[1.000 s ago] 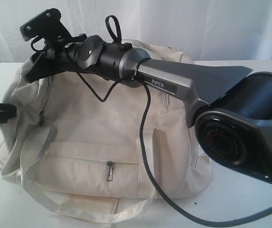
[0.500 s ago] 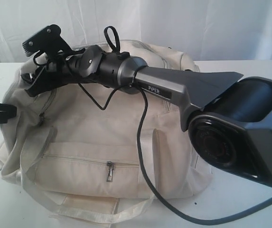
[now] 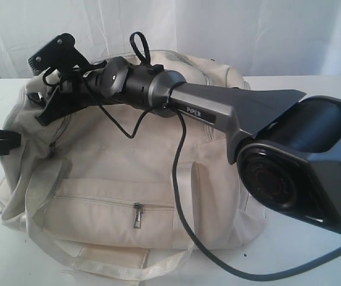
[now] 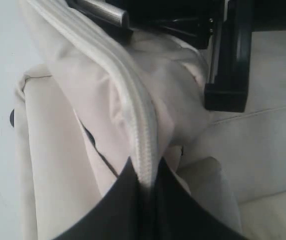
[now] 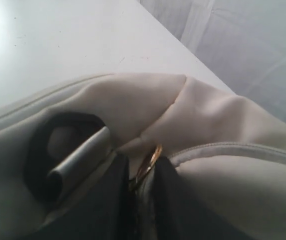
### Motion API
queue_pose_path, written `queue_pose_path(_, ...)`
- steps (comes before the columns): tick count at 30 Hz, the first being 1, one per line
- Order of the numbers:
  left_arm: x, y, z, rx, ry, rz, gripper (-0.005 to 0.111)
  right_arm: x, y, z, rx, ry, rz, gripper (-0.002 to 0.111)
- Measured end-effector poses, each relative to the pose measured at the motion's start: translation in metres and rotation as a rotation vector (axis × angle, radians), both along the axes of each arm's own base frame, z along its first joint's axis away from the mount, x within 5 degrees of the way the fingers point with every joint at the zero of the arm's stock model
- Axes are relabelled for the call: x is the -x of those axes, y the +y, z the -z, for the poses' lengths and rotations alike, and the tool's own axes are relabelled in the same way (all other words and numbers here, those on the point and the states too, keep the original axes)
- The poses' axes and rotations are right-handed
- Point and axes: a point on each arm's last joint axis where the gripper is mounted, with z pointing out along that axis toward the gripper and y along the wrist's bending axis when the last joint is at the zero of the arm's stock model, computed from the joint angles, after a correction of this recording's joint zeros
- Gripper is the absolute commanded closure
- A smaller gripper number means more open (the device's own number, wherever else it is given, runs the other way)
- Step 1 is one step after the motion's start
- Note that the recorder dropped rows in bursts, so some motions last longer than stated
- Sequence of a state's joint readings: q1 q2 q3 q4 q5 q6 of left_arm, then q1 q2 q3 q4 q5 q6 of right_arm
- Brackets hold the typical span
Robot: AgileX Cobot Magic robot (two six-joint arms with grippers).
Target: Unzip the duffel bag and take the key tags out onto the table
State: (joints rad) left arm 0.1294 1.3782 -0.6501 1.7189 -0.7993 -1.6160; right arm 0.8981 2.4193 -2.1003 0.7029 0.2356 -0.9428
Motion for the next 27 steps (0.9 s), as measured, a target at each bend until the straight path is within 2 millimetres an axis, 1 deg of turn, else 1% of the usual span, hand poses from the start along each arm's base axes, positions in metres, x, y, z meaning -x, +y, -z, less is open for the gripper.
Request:
queue_pose_path(4,0.0,0.0,0.0,0.0,0.0,0.0,0.107,0.0,0.0,0.0,0.002,-0.001,-0.001,0.105)
queue_pose_path(10,0.0,0.0,0.0,0.0,0.0,0.0,0.107,-0.002,0.0,-0.002,-0.013,-0.019,0.018,0.108)
queue_pose_path(18,0.0,0.0,0.0,0.0,0.0,0.0,0.107,-0.005,0.0,-0.006,-0.046,-0.057,0.057,0.108)
queue_pose_path(27,0.0,0.0,0.0,0.0,0.0,0.0,0.107,-0.013,-0.005,-0.025,-0.134,-0.154,0.15,0.108)
